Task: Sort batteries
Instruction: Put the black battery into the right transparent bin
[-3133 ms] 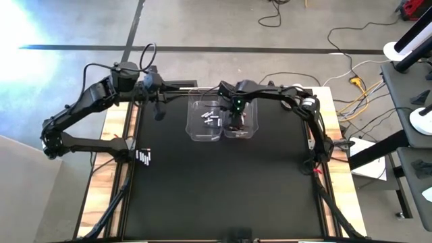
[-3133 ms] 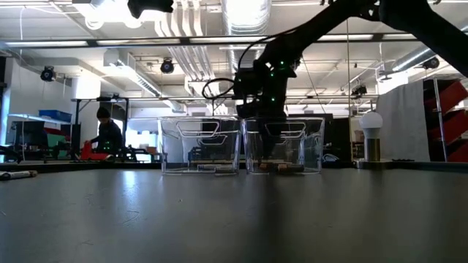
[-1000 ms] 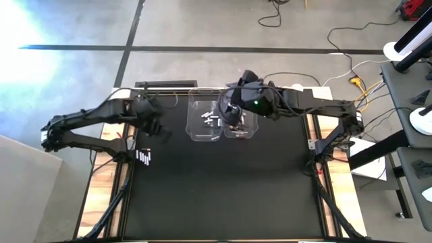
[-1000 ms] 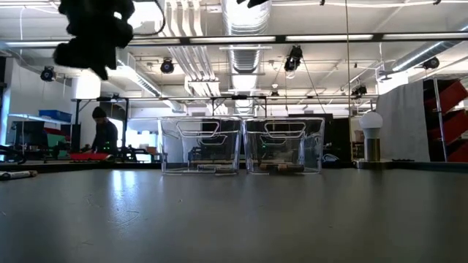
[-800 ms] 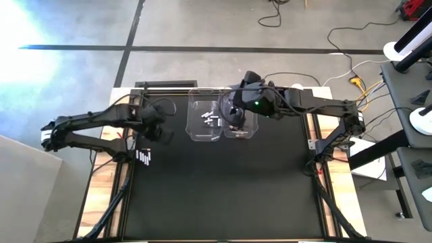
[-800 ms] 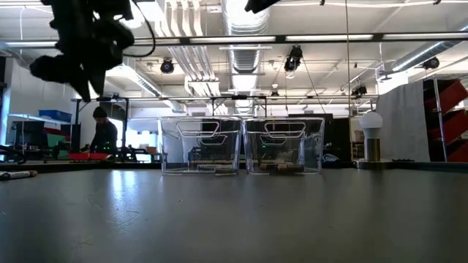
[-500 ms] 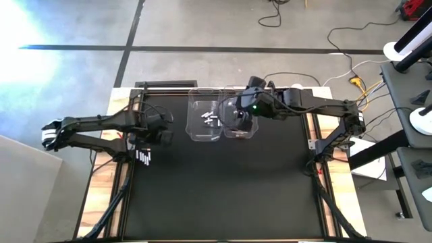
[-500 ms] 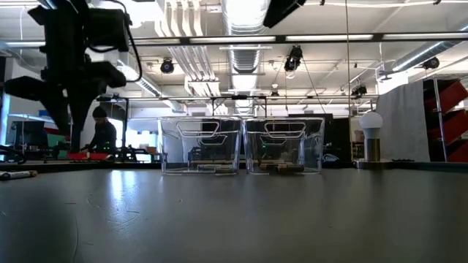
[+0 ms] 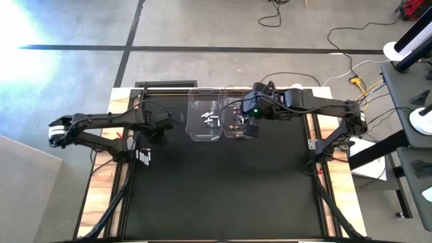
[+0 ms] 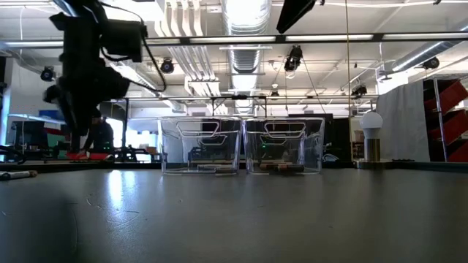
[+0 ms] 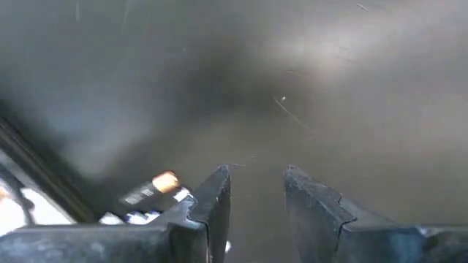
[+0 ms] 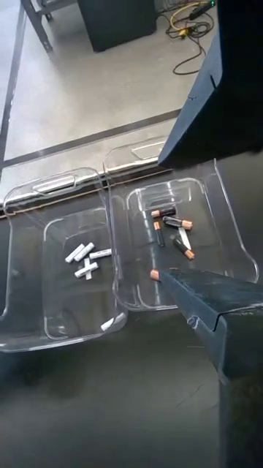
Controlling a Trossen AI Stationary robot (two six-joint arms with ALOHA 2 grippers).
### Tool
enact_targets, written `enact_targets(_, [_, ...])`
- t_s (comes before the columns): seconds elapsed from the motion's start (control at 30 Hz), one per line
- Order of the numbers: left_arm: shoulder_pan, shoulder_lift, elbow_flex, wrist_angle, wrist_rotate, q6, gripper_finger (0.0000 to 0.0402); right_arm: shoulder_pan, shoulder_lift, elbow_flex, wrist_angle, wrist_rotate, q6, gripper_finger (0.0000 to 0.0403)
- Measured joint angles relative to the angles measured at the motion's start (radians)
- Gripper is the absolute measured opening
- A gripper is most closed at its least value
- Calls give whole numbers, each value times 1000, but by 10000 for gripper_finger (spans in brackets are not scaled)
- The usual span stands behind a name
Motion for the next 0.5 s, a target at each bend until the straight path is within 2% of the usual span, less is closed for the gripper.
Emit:
enact_targets(0.2, [7, 89, 103, -20, 2, 492, 108, 0, -48, 0, -18, 0, 67, 232])
enact_targets(0.33, [7, 161, 142, -142, 53, 778, 104, 6, -104, -4, -79, 2, 170, 227])
enact_targets(0.4, [8, 198, 142, -196, 51, 890, 99, 14, -139, -13, -101, 2, 217, 225])
enact_targets(0.5, [10, 248, 121, -227, 50, 967, 89, 30, -191, -30, -104, 2, 276, 224])
